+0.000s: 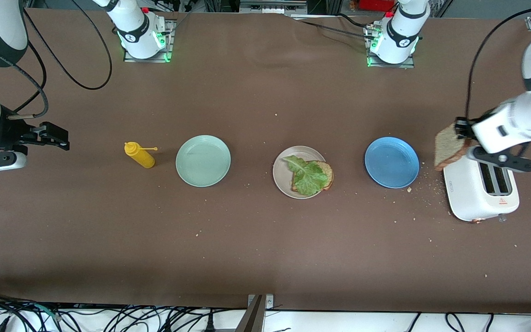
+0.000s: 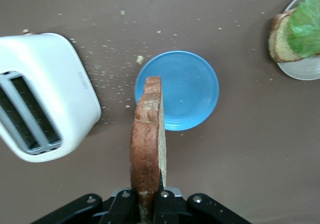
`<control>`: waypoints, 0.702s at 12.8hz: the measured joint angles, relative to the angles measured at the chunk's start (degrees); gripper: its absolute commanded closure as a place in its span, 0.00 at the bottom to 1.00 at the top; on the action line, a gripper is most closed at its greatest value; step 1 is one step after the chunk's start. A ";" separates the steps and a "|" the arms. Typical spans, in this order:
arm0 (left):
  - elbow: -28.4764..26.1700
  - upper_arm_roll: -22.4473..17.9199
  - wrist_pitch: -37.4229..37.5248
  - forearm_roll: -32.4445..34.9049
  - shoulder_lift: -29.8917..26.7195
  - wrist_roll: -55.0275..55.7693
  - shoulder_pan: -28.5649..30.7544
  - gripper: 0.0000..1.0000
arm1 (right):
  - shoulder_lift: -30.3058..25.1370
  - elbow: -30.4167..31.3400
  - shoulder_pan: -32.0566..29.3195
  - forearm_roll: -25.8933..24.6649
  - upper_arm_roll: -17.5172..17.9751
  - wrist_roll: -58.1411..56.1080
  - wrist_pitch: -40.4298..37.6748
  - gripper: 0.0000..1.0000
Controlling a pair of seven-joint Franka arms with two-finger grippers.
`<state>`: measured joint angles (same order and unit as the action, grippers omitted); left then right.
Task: Make sandwich in beige plate with both arms
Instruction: 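Carry the bread slice with the left gripper over the beige plate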
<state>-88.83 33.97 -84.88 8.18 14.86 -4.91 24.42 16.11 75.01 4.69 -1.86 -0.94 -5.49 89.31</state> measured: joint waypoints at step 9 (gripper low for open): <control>-0.13 0.24 -13.88 -30.12 13.68 21.60 -11.22 1.00 | 0.76 0.07 1.53 0.00 0.07 0.05 -0.25 0.00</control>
<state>-88.95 34.21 -98.77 -21.94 28.54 16.69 13.20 16.87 75.08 6.22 -1.86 -0.87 -5.44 89.06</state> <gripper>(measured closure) 0.921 0.000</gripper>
